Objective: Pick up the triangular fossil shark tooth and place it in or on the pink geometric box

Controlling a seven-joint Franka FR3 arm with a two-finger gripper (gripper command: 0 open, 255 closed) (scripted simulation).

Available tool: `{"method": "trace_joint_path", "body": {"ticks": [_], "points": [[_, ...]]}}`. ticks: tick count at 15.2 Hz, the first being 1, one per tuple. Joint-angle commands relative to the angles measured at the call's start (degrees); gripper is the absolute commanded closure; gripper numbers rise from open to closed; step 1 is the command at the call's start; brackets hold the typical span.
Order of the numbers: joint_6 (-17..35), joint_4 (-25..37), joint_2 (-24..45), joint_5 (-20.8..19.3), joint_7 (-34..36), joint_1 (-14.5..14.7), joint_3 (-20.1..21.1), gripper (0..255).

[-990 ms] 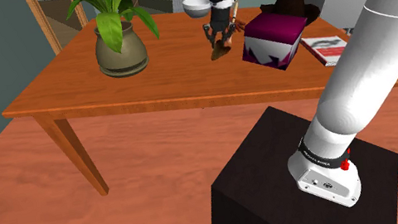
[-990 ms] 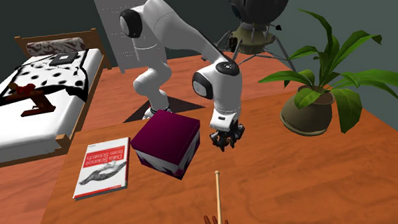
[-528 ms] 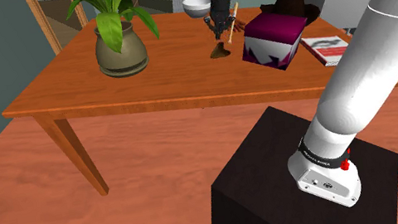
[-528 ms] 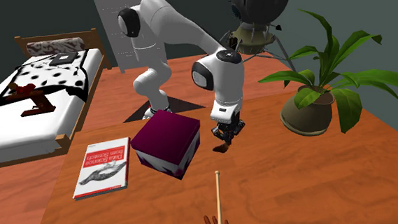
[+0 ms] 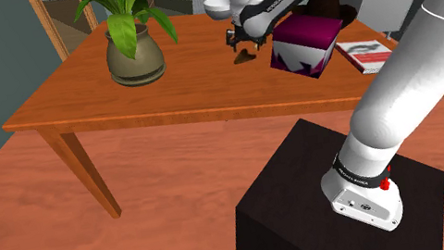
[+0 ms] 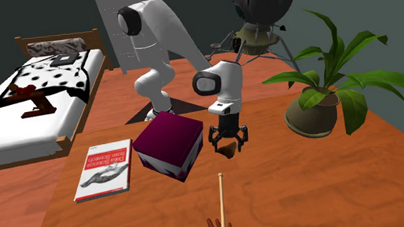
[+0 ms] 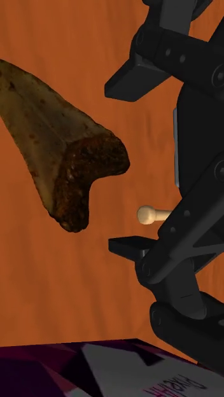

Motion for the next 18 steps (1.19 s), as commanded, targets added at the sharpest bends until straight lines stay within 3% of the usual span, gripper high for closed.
{"method": "trace_joint_path", "body": {"ticks": [1, 12, 13, 18], "points": [[2.09, -0.25, 1.41, -2.62, 3.86, -0.54, 0.04, 0], [4.53, 0.06, 3.94, -3.78, 4.67, -1.12, -0.59, 0], [4.53, 0.06, 3.94, -3.78, 4.67, -1.12, -0.59, 255], [4.5, 0.09, 3.96, -3.77, 4.7, -1.1, -0.56, 255]]}}
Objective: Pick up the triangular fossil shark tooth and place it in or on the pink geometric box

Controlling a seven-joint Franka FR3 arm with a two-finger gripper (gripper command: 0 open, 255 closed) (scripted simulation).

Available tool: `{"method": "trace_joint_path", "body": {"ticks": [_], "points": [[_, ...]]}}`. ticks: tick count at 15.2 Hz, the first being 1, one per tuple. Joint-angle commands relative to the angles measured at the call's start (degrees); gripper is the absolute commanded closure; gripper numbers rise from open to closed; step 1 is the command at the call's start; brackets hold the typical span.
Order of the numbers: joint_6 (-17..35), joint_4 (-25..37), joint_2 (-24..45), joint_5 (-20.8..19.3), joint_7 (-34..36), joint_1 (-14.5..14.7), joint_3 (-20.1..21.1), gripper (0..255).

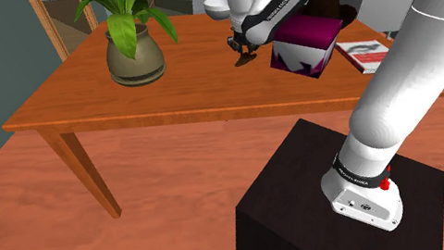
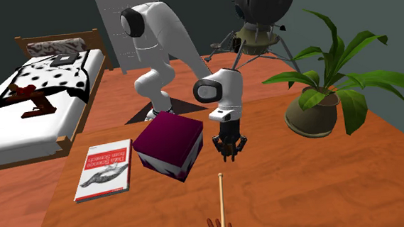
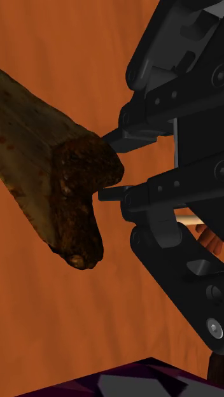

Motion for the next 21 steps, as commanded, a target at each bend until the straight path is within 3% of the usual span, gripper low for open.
{"method": "trace_joint_path", "body": {"ticks": [1, 11, 12, 18, 21], "points": [[-0.26, -0.21, 0.17, 0.05, -0.04, -0.07, -0.09, 255], [-3.39, 0.74, -2.43, 2.35, -2.88, 0.25, 0.07, 255], [-3.39, 0.74, -2.43, 2.35, -2.88, 0.25, 0.07, 0], [-23.15, 3.89, -7.07, 25.97, -1.53, 3.09, 0.53, 0], [-22.47, 3.32, -6.49, 26.76, -1.22, 3.08, 0.29, 0]]}}
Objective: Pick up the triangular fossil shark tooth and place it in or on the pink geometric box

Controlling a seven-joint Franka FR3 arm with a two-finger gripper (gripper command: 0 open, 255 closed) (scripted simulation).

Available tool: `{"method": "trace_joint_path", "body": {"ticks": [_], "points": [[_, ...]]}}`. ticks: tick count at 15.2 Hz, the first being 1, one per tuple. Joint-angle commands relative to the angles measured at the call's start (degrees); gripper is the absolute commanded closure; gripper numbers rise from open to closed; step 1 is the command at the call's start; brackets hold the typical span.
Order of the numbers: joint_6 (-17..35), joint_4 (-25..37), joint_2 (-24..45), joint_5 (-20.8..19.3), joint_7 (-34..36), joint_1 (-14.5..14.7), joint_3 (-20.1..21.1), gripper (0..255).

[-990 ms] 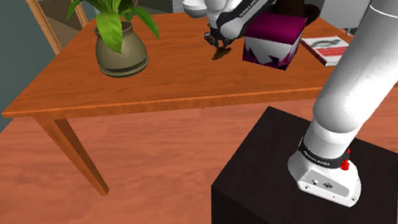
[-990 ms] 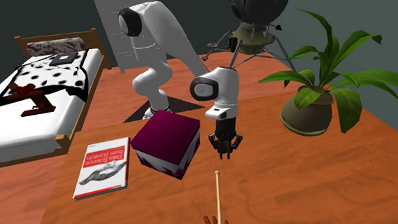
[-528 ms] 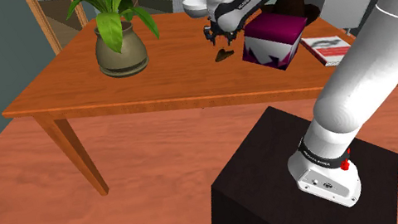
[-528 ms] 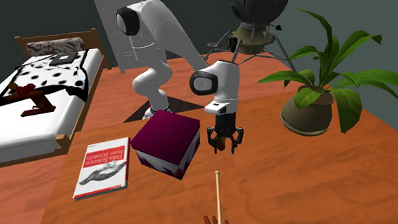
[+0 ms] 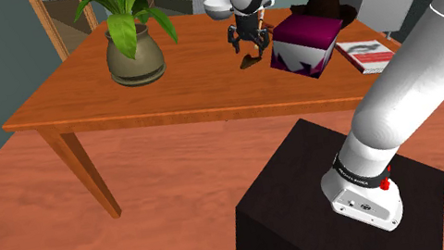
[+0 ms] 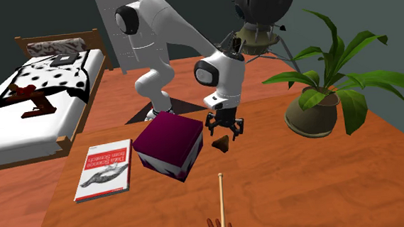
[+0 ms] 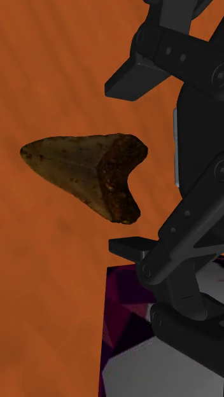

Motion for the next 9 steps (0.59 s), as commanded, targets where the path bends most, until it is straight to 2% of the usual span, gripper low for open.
{"method": "trace_joint_path", "body": {"ticks": [1, 5, 9], "points": [[0.85, -0.39, 0.81, 0.6, 0.02, -0.1, -0.26, 0], [4.47, -2.08, 2.68, 0.35, 0.08, -0.4, -0.69, 0], [4.47, -2.08, 2.68, 0.35, 0.08, -0.4, -0.69, 0]]}}
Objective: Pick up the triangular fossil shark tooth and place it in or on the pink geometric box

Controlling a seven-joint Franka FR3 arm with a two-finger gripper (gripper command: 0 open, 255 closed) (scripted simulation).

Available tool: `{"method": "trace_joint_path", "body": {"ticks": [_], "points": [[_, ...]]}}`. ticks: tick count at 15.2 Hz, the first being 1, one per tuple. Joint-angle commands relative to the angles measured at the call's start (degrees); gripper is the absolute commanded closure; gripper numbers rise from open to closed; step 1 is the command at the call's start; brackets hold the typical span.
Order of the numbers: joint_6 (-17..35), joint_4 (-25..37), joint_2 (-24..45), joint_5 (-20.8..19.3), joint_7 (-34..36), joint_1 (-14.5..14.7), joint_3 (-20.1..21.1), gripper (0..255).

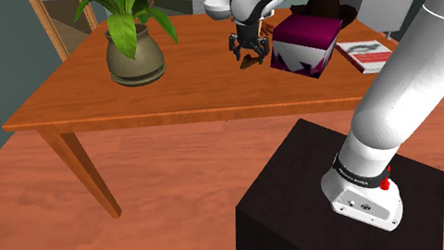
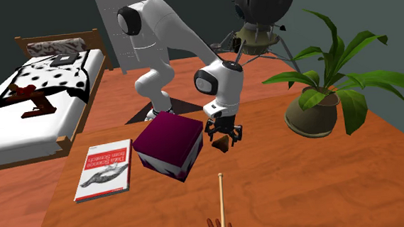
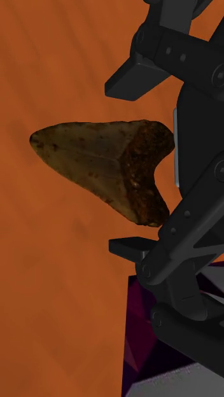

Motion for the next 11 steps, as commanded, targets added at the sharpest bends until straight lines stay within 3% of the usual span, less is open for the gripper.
{"method": "trace_joint_path", "body": {"ticks": [1, 4, 5, 11], "points": [[0.08, -0.02, 0.04, 0.0, 0.01, 0.0, -0.01, 0], [0.07, -0.02, 0.04, 0.0, 0.01, 0.0, 0.0, 0], [0.07, -0.02, 0.04, 0.0, 0.01, 0.0, 0.0, 255], [0.07, -0.02, 0.04, 0.0, 0.01, 0.0, 0.0, 255]]}}
